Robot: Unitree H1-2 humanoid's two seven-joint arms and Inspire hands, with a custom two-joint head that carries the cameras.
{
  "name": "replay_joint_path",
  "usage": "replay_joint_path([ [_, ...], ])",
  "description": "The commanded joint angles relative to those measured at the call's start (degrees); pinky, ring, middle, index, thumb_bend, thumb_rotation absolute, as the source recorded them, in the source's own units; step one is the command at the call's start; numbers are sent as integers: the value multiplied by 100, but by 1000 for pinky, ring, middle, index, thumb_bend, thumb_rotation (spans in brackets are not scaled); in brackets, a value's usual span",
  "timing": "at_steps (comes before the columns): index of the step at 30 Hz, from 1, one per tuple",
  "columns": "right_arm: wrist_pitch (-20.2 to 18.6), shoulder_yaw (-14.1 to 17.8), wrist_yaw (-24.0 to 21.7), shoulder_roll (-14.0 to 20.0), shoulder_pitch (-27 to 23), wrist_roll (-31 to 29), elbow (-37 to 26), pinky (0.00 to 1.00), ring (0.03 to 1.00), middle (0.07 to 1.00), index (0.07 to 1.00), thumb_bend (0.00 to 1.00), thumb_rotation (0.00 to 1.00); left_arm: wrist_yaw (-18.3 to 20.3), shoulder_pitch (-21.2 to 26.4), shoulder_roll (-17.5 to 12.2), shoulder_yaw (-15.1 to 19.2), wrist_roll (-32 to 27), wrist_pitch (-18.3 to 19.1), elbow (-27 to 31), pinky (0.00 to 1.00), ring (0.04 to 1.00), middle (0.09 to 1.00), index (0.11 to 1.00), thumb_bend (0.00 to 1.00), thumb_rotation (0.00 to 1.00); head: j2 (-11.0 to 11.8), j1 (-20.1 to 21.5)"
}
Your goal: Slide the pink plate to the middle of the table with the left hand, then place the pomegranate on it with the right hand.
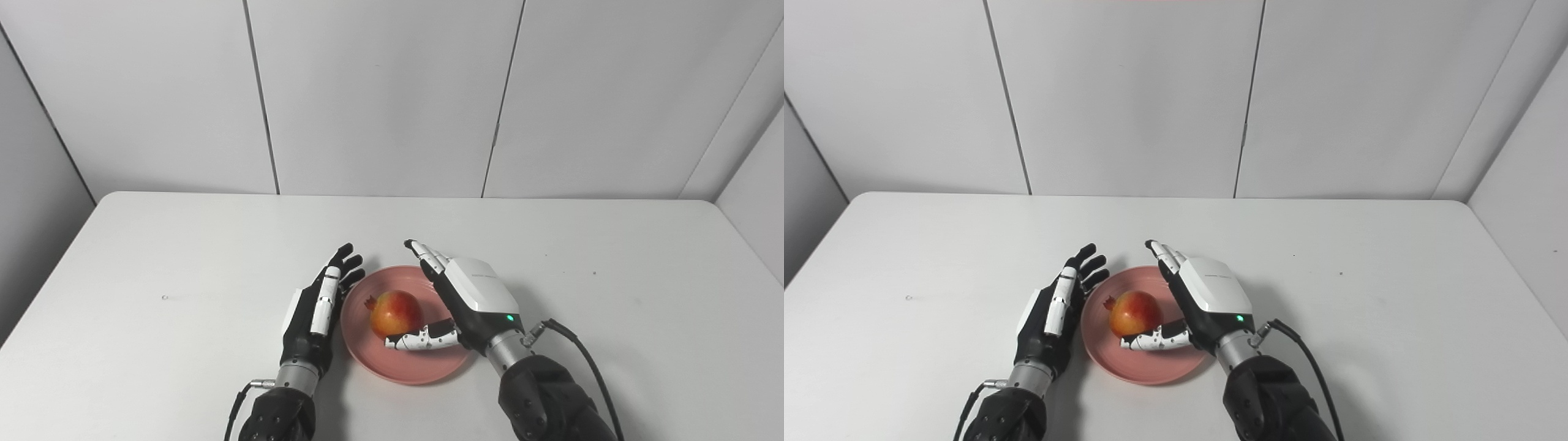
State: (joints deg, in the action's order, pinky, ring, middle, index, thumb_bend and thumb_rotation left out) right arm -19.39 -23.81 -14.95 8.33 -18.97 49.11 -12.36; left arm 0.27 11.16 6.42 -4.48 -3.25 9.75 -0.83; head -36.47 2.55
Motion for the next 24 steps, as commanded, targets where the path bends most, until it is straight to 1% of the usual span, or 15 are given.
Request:
replay_joint_path([
  [1,204,167,50,38,-145,-156,-346,856,911,935,954,1000,465,34,139,24,-20,28,-109,139,864,874,887,872,417,1000,7,-2],
  [7,357,483,184,98,-80,-553,-733,797,890,928,947,1000,479,42,134,16,-20,28,-105,152,864,877,889,878,423,1000,9,17],
  [8,368,541,205,111,-62,-605,-799,795,892,937,955,1000,527,45,134,19,-16,15,-90,156,868,878,891,878,421,1000,9,17],
  [12,359,801,278,160,39,-795,-1040,790,884,935,948,1000,571,66,141,21,-1,-19,-78,159,881,882,893,881,418,1000,13,18],
  [15,474,1027,474,203,180,-964,-1040,789,884,930,940,1000,580,43,135,29,3,17,-83,180,871,874,887,876,423,1000,5,24],
  [19,617,1341,761,156,441,-1310,-947,784,876,922,927,998,564,28,130,42,21,2,-22,228,875,870,886,875,427,1000,-4,37],
  [21,740,1460,922,129,586,-1460,-867,787,876,918,923,990,571,32,135,40,29,-6,-13,230,879,870,887,876,429,1000,-2,52],
  [24,807,1574,1109,92,771,-1600,-779,801,884,919,923,973,585,48,131,21,26,5,-33,237,881,870,888,875,428,1000,2,89],
])
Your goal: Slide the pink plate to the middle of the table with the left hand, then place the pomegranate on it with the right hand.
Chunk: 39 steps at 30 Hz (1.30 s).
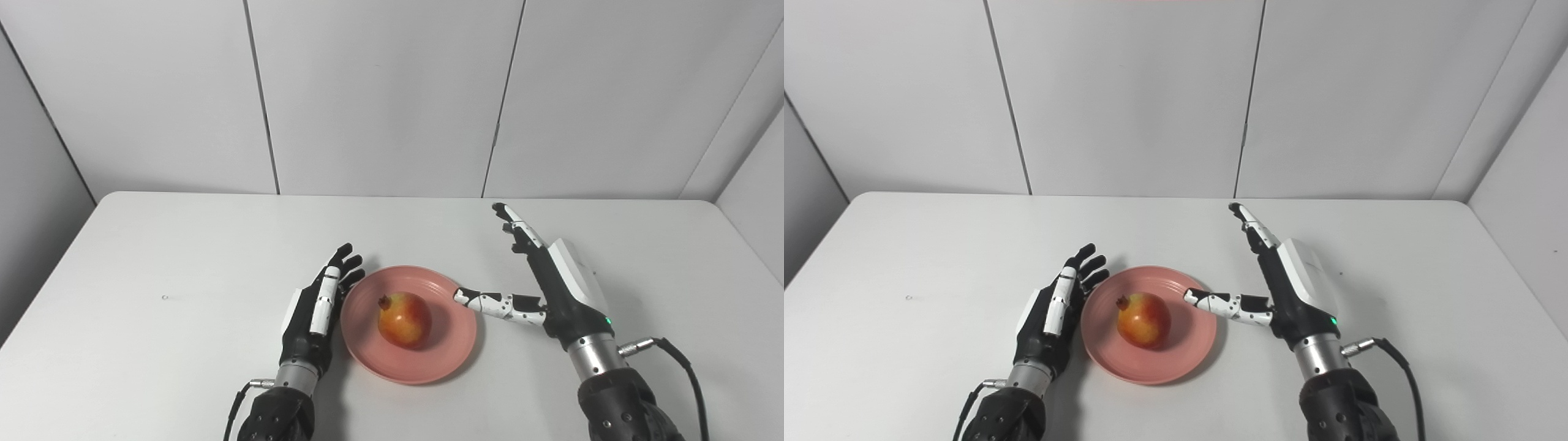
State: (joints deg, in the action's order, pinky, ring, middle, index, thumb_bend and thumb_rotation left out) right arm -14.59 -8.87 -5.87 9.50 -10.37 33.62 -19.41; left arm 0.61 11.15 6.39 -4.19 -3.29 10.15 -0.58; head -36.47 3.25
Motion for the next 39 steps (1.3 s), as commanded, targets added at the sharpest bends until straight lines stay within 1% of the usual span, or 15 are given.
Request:
replay_joint_path([
  [1,337,112,264,-43,-31,-86,-46,809,887,918,922,963,608,23,130,16,-4,8,-73,221,883,871,889,876,429,1000,7,33],
  [4,296,190,355,-88,75,-207,12,817,889,915,921,944,665,27,125,7,-7,18,-79,236,885,874,892,878,421,1000,10,45],
  [5,255,213,359,-110,103,-250,18,817,887,914,919,926,700,31,123,8,-4,8,-68,245,886,874,891,877,420,1000,9,47],
  [6,227,226,361,-123,121,-279,21,816,884,910,913,884,781,35,121,9,-2,0,-58,252,887,875,891,877,418,1000,9,47],
  [7,150,228,326,-129,139,-292,11,816,884,910,912,879,789,39,120,12,2,-11,-51,257,887,875,890,877,418,1000,7,32],
  [8,97,229,298,-131,150,-298,2,818,886,912,912,831,892,41,119,13,5,-18,-47,260,887,876,891,876,417,1000,7,32],
  [9,75,257,264,-153,161,-409,3,819,887,913,912,807,945,37,116,15,4,-14,-44,268,888,877,891,875,417,1000,5,23],
  [10,66,278,243,-169,169,-494,6,836,893,910,909,705,978,35,113,17,4,-9,-41,274,888,878,891,873,414,1000,5,23],
  [11,-80,414,182,-308,170,-863,2,842,895,909,909,670,989,44,110,17,6,-23,-34,284,888,878,891,872,414,1000,-3,27],
  [15,-459,715,0,-613,136,-1767,-4,886,919,934,916,467,1000,63,102,8,7,-32,-18,309,893,882,896,877,412,1000,-12,34],
  [17,-494,804,-67,-687,108,-2104,25,882,914,931,915,413,1000,60,93,11,6,-29,7,331,894,879,893,878,416,1000,-12,30],
  [23,-541,788,-100,-676,90,-2473,56,877,912,916,901,266,1000,58,79,5,-15,12,-21,323,887,877,891,874,412,1000,-18,21],
  [27,-646,838,-86,-763,111,-2769,76,883,899,904,893,237,990,44,79,3,-25,37,-41,305,884,873,888,874,414,1000,-14,10],
  [36,-661,835,23,-826,141,-2934,226,859,891,890,883,228,907,43,79,5,-17,11,-25,292,885,873,889,872,411,1000,-8,-9],
  [39,-673,826,54,-822,138,-2959,252,853,890,891,883,231,909,59,87,-16,-17,15,-49,267,884,874,891,874,411,1000,7,-7],
])
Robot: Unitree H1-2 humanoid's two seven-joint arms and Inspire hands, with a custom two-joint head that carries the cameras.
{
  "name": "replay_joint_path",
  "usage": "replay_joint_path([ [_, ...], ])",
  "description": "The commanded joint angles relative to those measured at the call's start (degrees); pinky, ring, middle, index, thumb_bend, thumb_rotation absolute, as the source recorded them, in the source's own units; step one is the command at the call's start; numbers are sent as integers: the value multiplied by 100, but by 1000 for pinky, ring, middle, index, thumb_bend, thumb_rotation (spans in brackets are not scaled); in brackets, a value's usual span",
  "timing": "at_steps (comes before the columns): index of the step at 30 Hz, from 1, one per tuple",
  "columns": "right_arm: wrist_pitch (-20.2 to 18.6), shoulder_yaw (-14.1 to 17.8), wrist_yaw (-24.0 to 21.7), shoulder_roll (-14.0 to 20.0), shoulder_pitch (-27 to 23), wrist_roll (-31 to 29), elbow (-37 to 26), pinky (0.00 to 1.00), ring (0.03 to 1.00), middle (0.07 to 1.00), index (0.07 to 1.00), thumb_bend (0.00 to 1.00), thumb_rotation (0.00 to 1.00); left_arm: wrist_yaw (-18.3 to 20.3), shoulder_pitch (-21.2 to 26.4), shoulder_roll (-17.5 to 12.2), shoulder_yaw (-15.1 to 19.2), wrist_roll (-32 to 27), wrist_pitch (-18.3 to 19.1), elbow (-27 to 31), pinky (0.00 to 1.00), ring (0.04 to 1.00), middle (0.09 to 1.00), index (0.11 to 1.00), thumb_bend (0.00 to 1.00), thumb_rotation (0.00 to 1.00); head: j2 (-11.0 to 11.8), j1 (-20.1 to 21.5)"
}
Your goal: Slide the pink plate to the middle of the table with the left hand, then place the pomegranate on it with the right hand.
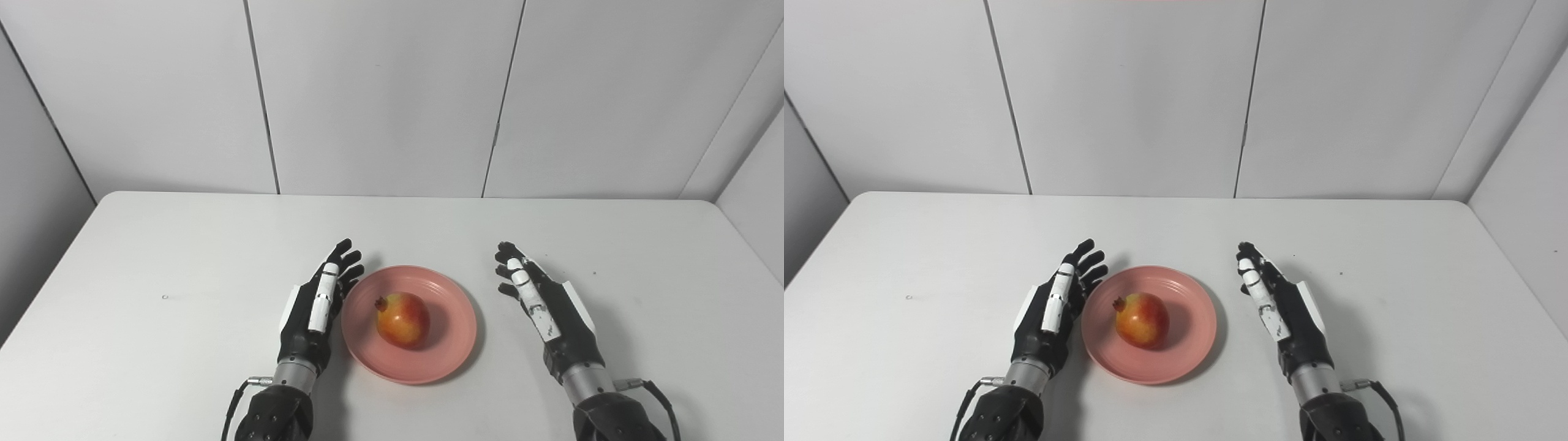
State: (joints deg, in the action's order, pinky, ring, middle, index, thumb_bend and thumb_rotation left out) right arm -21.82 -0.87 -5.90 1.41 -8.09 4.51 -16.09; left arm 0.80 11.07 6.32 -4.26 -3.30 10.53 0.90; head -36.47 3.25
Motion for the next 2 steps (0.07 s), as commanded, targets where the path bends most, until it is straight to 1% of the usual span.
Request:
replay_joint_path([
  [1,48,16,70,-9,-91,-42,-77,850,888,891,883,234,916,45,99,-14,-7,11,-91,112,885,874,891,875,411,1000,13,-8],
  [2,51,8,80,-6,-91,-34,-71,850,888,891,883,234,917,50,101,-21,-4,5,-96,107,885,874,891,875,411,1000,16,-6],
])
